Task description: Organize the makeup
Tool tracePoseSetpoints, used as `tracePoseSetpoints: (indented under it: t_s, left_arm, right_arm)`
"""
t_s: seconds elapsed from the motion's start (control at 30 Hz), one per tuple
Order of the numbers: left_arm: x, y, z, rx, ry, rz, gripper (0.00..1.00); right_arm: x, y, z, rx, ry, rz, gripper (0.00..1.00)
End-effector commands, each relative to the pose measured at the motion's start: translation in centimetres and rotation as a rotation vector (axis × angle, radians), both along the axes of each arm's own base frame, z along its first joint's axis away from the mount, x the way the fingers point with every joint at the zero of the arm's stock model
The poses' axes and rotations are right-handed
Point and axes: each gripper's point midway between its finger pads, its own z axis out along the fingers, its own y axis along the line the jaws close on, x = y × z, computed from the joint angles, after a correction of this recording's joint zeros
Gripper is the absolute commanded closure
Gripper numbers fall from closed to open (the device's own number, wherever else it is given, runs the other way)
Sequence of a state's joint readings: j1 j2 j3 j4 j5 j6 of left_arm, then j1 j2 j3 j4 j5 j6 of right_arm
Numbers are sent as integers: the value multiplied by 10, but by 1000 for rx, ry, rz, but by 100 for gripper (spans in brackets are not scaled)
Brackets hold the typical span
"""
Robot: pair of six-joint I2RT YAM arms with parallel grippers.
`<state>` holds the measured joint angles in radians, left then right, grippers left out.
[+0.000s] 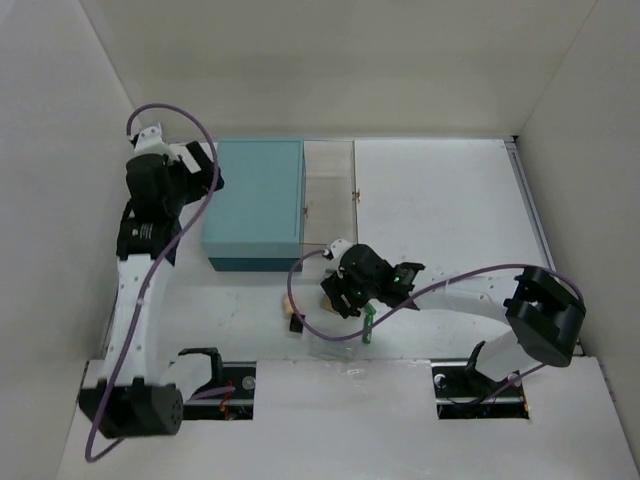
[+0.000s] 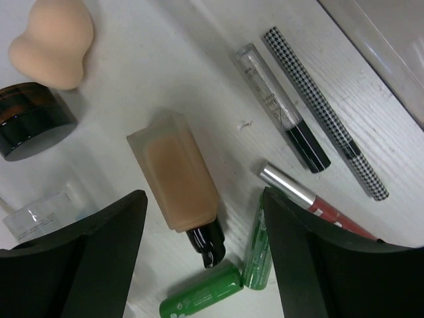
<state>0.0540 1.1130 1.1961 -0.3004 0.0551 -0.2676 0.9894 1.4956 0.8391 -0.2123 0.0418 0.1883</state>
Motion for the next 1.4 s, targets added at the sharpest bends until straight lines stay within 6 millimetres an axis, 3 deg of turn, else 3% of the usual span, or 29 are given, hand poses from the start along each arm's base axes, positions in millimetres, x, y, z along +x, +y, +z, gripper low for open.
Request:
tracePoseSetpoints:
  t_s: [0.0,0.1,0.23,0.33,0.47,0.53,0.6,0.63,0.7,0.9,0.93,1.0,1.1,1.23,1.37]
  left_arm:
    - [-38,-22,6,1,-57,-12,0]
    - [-63,-30,-17,17,-28,-1,0]
    - [-84,-19,-35,24,20,93,0]
    - [-91,-15,-37,22,22,116,0]
    - [-95,-19,-52,22,56,104,0]
    - [-97,-19,-57,28,74,104,0]
    - [-97,-19,-57,28,73,104,0]
    - [-96,-19,-57,28,72,104,0]
    - [-95,-21,-56,25,71,99,0]
    - [-94,-24,-58,24,78,86,0]
    - [-94,-27,-60,25,81,75,0]
    - [-94,-30,-60,26,78,64,0]
    - [-92,-28,-61,29,86,72,0]
    - [-89,-34,-62,29,95,50,0]
    - [-88,-52,-71,31,125,-15,0]
  right_arm:
    - [14,34,29,94,-110,50,25]
    - [4,45,22,78,-126,113,27]
    - [2,49,9,44,-111,114,32]
    - [4,47,2,19,-117,91,42]
    - [2,43,-6,-17,-124,75,45]
    - [0,42,-8,-25,-123,73,51]
    - [0,43,-4,-20,-136,68,68]
    - [0,44,2,-9,-152,61,76]
    - [1,48,29,39,-192,53,83]
    - [1,54,154,288,-316,52,84]
    - [11,50,181,336,-345,23,84]
    - [32,45,214,380,-384,-27,85]
    - [81,39,243,394,-423,-138,85]
    - [153,38,230,341,-392,-290,85]
    - [197,45,201,304,-323,-394,85]
